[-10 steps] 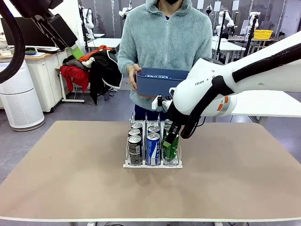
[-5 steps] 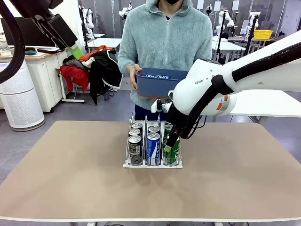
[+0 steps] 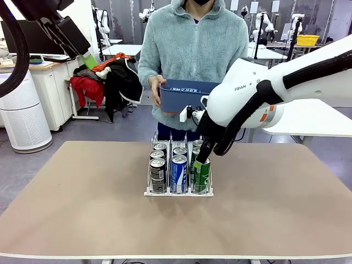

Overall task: Fill the beverage cans into the dispenser.
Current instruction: Place the picked Sprite in the line of the Automatic Can Dispenser with the same cans, then pick up the Ionic drink handed by the human.

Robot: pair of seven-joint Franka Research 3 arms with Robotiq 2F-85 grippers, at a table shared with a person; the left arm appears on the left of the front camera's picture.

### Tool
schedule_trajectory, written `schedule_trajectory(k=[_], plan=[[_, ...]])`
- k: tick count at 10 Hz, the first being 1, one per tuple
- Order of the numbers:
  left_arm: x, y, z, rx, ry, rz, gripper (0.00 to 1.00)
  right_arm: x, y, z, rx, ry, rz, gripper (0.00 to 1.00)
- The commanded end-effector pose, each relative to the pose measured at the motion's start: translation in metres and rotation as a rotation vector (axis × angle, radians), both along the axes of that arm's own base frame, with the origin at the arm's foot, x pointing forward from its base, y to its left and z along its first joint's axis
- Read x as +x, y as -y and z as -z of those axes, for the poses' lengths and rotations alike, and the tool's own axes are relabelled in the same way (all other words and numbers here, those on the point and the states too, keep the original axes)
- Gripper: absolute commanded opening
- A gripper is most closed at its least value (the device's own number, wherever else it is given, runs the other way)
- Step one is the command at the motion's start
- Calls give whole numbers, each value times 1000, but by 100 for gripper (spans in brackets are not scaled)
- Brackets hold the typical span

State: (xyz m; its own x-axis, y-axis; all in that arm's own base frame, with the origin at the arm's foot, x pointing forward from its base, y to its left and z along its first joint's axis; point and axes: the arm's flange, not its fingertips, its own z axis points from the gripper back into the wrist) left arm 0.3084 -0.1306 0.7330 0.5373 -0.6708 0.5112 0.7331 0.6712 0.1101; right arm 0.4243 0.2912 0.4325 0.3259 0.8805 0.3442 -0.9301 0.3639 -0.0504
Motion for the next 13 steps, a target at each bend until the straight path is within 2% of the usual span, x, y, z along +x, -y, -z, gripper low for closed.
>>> schedule_trajectory(k=[1, 3, 4, 5, 11, 12, 13], plan=[[0, -2, 1, -1, -6, 2, 100, -6, 7, -5, -3, 32, 64, 100], [0, -2, 1, -1, -6, 2, 100, -9, 8, -15, 23, 30, 103, 100], [0, -2, 1, -1, -6, 2, 100, -11, 9, -20, 30, 3, 123, 100], [0, -2, 1, -1, -6, 2, 100, -3, 5, -17, 24, 16, 65, 100], [0, -2, 1, -1, -6, 2, 100, -4, 5, -19, 28, 11, 82, 100], [0, -2, 1, -1, -6, 2, 100, -9, 8, -35, 34, 59, 63, 100], [0, -2, 1, -1, -6, 2, 100, -12, 16, -61, 15, 82, 114, 100]])
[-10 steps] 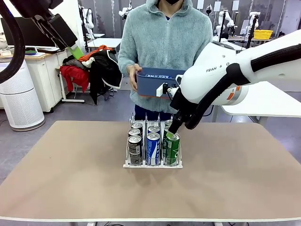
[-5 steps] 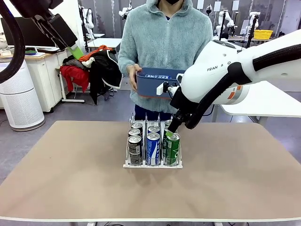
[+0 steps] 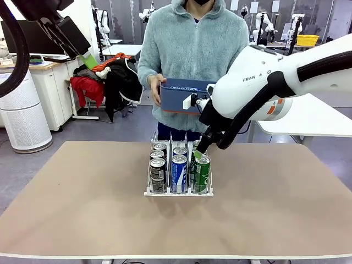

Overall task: Fill the beverage cans into the dispenser.
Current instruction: Pick up the Ionic drink handed by the human.

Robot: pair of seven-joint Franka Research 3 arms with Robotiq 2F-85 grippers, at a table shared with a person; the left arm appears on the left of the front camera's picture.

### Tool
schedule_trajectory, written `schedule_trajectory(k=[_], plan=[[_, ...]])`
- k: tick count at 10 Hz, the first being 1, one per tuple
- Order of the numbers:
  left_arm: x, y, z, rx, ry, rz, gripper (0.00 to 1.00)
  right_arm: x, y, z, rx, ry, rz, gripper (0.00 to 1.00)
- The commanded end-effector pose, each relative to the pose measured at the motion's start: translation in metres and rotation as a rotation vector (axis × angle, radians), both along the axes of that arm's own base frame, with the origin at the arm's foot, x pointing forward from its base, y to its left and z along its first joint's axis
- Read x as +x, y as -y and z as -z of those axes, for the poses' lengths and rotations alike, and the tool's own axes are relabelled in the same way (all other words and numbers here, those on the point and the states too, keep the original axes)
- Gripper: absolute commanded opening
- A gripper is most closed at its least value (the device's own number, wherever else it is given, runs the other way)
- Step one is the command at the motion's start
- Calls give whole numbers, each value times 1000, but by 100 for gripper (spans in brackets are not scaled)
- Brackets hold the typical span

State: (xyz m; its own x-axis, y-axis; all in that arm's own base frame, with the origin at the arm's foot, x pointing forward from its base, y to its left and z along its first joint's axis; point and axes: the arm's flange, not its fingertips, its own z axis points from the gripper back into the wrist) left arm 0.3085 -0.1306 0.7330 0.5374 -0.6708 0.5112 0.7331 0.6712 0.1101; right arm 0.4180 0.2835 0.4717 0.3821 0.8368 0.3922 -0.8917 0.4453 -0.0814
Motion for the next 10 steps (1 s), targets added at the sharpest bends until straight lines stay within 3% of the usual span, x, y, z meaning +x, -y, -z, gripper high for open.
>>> schedule_trajectory(k=[1, 6, 8, 10], plan=[[0, -2, 1, -1, -6, 2, 100, -10, 20, -48, -20, 47, 78, 100], [0, -2, 1, -1, -6, 2, 100, -29, 96, -200, 190, 7, 127, 100], [0, -2, 1, -1, -6, 2, 100, -39, 116, -253, 216, 64, 199, 100], [0, -2, 1, -1, -6, 2, 100, -49, 127, -290, 169, 71, 188, 100]])
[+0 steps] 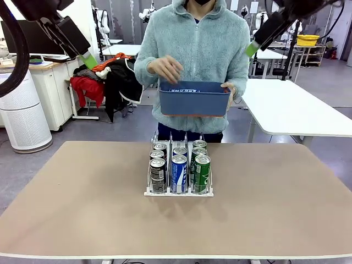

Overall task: Fill the beverage cans into the dispenser.
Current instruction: Pick up the Ionic drink handed by the human.

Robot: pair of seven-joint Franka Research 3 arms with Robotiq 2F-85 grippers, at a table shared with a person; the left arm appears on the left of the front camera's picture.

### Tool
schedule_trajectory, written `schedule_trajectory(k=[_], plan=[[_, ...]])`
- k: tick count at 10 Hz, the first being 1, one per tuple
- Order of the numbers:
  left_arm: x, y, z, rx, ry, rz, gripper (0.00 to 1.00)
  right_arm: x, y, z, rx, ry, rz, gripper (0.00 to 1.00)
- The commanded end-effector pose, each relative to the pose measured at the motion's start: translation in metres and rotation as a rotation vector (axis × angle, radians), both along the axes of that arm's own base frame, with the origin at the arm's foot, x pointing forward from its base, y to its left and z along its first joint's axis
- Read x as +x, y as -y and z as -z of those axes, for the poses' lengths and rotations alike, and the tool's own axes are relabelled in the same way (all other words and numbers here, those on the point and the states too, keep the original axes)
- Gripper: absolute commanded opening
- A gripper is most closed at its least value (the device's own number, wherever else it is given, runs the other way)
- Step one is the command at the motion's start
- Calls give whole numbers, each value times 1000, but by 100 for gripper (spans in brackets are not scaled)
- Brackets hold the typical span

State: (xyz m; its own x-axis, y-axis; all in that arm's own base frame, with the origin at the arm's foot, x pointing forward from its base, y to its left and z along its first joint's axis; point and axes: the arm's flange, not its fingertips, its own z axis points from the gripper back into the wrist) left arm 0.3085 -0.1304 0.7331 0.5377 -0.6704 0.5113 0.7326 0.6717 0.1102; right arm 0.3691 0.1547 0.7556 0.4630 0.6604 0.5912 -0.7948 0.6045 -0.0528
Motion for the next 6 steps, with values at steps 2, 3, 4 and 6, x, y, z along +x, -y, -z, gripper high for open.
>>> schedule_trajectory(k=[2, 3, 4, 6], plan=[[0, -1, 1, -1, -7, 3, 100, -10, 6, -37, -44, -13, 7, 100], [0, -1, 1, -1, -7, 3, 100, -10, 14, -53, -38, -19, 21, 100], [0, -1, 1, -1, -7, 3, 100, -9, 21, -59, -27, -22, 36, 100], [0, -1, 1, -1, -7, 3, 100, -9, 34, -64, -10, 4, 63, 100]])
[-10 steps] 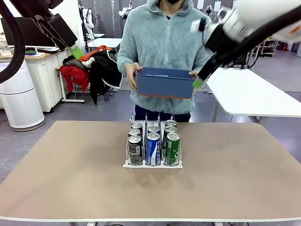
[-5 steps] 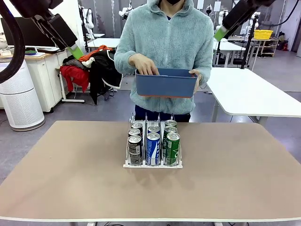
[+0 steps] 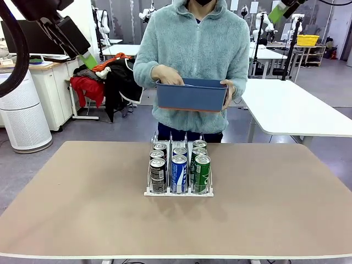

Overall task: Fill the beverage cans into the dispenser.
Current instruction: Pick up the Ionic drink handed by the human.

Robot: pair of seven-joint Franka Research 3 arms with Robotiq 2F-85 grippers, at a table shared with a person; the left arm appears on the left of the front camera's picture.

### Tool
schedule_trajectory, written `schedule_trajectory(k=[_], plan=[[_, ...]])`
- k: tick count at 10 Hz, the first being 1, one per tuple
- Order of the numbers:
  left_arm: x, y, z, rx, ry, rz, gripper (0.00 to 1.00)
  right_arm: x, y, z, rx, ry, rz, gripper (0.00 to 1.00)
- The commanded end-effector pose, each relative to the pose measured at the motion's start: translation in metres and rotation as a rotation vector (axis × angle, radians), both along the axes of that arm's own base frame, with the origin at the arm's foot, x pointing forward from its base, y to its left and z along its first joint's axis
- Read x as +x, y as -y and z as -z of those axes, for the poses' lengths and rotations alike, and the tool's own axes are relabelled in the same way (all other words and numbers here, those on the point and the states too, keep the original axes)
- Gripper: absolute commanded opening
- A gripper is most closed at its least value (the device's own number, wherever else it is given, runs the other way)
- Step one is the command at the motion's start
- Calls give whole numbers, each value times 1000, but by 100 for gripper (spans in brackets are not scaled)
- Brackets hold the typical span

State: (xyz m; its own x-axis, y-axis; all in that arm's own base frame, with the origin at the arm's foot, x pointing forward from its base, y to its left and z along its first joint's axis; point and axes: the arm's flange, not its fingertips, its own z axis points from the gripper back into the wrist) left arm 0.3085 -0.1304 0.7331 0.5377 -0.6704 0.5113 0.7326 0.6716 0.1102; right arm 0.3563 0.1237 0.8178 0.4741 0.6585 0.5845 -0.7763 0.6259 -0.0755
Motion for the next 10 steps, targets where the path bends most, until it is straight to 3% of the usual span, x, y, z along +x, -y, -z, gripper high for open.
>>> schedule_trajectory(k=[1, 3, 10], plan=[[0, -1, 1, -1, -7, 3, 100, 0, 12, -5, 16, 32, 30, 100], [0, -1, 1, -1, -7, 3, 100, -9, 23, -6, 41, 79, 41, 100], [0, -1, 1, -1, -7, 3, 100, -7, 23, -16, 34, 62, 46, 100]])
